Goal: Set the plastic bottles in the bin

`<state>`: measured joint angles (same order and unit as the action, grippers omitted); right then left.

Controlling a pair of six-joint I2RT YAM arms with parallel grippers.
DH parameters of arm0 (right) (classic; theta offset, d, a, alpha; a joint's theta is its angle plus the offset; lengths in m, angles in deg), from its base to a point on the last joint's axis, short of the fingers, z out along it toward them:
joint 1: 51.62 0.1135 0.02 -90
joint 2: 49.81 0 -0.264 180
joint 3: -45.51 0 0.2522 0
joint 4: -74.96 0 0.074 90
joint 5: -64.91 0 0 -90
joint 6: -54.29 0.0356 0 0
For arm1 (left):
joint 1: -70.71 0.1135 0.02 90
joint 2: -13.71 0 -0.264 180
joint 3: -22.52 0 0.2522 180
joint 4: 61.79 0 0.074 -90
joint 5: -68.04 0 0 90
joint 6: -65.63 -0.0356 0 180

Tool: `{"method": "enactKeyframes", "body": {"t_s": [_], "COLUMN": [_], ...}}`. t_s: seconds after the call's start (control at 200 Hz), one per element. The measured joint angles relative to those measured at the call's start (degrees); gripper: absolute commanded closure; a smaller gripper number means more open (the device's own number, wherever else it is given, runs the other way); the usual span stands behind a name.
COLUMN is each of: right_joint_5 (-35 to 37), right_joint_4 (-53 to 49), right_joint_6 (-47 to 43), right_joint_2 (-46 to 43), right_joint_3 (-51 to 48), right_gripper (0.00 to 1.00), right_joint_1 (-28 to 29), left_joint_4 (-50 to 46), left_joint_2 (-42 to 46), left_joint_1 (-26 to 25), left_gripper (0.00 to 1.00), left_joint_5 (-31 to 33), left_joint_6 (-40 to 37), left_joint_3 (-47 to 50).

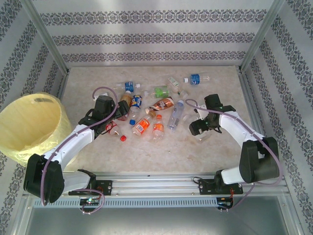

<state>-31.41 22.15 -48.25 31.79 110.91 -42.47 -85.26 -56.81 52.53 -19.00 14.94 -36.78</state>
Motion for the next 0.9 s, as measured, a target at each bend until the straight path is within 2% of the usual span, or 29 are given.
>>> {"method": "enactKeyframes", "body": {"t_s": [0.5, 0.6, 0.645, 0.7, 0.899], "right_joint_5": [1.8, 3.5, 4.1, 4.5, 5.5], "right_joint_4": [-0.2, -0.1, 0.1, 0.3, 0.5], "right_joint_6": [-2.7, -3.0, -3.5, -3.4, -4.0], "right_joint_2": [6.8, 7.0, 7.0, 6.7, 1.6], "right_joint_3": [-1.0, -1.9, -2.0, -2.1, -3.1], "right_gripper": [0.03, 0.11, 0.21, 0.29, 0.34], "right_joint_1": [1.6, 2.6, 3.1, 3.7, 5.7], "left_joint_4": [-0.2, -0.2, -0.2, -0.2, 0.3], "left_joint_2": [-1.3, -1.3, -1.3, -1.2, -0.5], "left_joint_1": [0.0, 0.0, 0.0, 0.0, 0.0], "left_gripper": [0.01, 0.01, 0.01, 0.01, 0.01], "left_joint_5": [0.0, 0.0, 0.0, -0.2, -3.7], "left_joint_6": [0.0, 0.1, 0.1, 0.2, 0.2], "left_joint_3": [0.0, 0.0, 0.0, 0.0, 0.0]}}
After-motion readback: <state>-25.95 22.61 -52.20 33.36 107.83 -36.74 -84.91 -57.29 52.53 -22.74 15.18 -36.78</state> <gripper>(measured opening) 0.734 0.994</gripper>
